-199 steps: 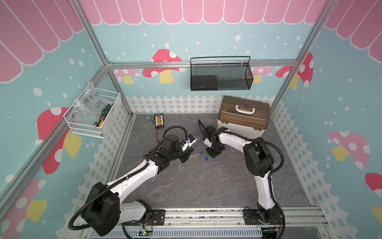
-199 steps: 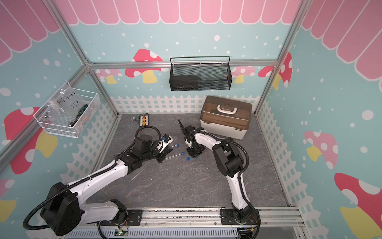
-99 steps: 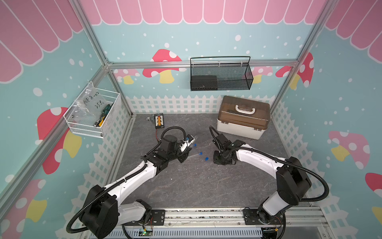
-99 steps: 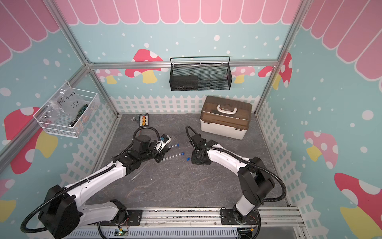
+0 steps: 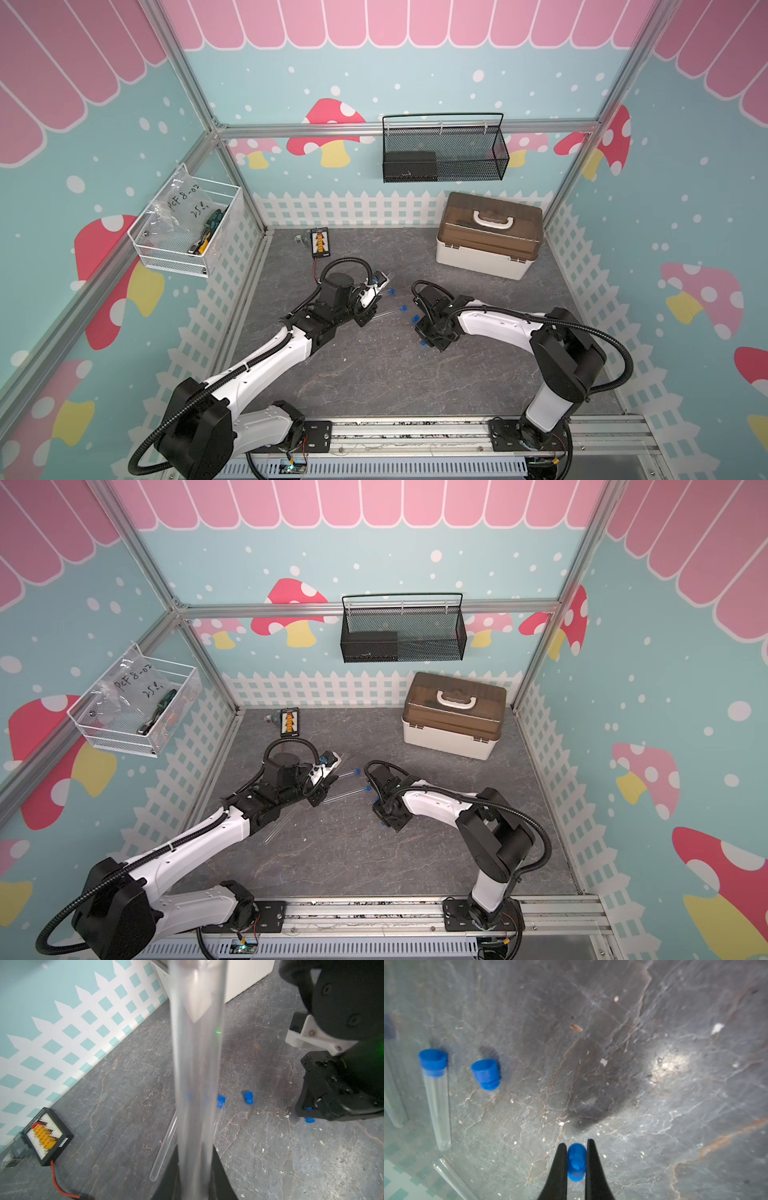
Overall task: Insert stoppers into test tubes
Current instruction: Place the stopper at the center of the board, then pick up the stopper from the center of the board.
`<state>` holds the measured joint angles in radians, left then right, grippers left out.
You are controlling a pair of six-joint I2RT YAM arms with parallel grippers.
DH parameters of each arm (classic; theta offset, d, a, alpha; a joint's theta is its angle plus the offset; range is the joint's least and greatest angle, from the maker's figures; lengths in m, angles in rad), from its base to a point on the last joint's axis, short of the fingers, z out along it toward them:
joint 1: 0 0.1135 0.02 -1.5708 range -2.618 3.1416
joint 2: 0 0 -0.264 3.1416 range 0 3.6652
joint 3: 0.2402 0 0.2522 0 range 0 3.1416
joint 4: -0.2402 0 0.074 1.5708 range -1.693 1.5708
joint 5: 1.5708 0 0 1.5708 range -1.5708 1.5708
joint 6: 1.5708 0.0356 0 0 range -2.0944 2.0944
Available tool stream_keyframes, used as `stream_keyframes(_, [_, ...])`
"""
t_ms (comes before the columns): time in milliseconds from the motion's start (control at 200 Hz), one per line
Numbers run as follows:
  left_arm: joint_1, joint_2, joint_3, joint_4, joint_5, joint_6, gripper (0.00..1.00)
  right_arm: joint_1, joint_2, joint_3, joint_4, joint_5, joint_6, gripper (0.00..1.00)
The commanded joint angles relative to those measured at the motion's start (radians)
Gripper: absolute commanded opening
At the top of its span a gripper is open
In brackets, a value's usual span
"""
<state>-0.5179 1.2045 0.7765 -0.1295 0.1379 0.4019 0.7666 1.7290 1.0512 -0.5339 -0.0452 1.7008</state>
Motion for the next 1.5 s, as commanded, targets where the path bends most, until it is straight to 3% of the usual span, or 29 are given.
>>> stream_keyframes(0, [0.004, -0.013, -0.014, 0.010, -0.022, 0.039, 0.02, 0.002, 0.032, 0.006, 0.014, 0.001, 0.100, 0.10])
stream_keyframes(485, [0.006, 0.000, -0.013, 0.002, -0.062, 0.061, 0.02, 0.002, 0.048, 0.029, -0.028, -0.006, 0.079, 0.23])
stream_keyframes(745, [0.010, 0.007, -0.013, 0.001, -0.071, 0.063, 0.02, 0.002, -0.056, 0.033, -0.042, 0.054, 0.033, 0.30])
stream_keyframes(885, [0.015, 0.011, -0.014, 0.008, -0.071, 0.057, 0.02, 0.000, -0.156, 0.034, -0.084, 0.116, -0.079, 0.29])
stream_keyframes(1006, [0.020, 0.013, -0.014, 0.008, -0.068, 0.055, 0.02, -0.027, -0.287, 0.014, -0.093, 0.262, -0.396, 0.32])
stream_keyframes(1226, [0.027, 0.012, -0.015, 0.016, -0.060, 0.036, 0.00, -0.096, -0.429, -0.041, 0.091, 0.257, -1.436, 0.32])
stream_keyframes(1386, [0.041, 0.013, -0.025, 0.039, -0.052, 0.008, 0.00, -0.223, -0.533, -0.188, 0.248, -0.137, -1.992, 0.29])
stream_keyframes(1496, [0.056, 0.015, -0.027, 0.054, -0.037, -0.038, 0.00, -0.233, -0.537, -0.238, 0.249, -0.251, -2.310, 0.34])
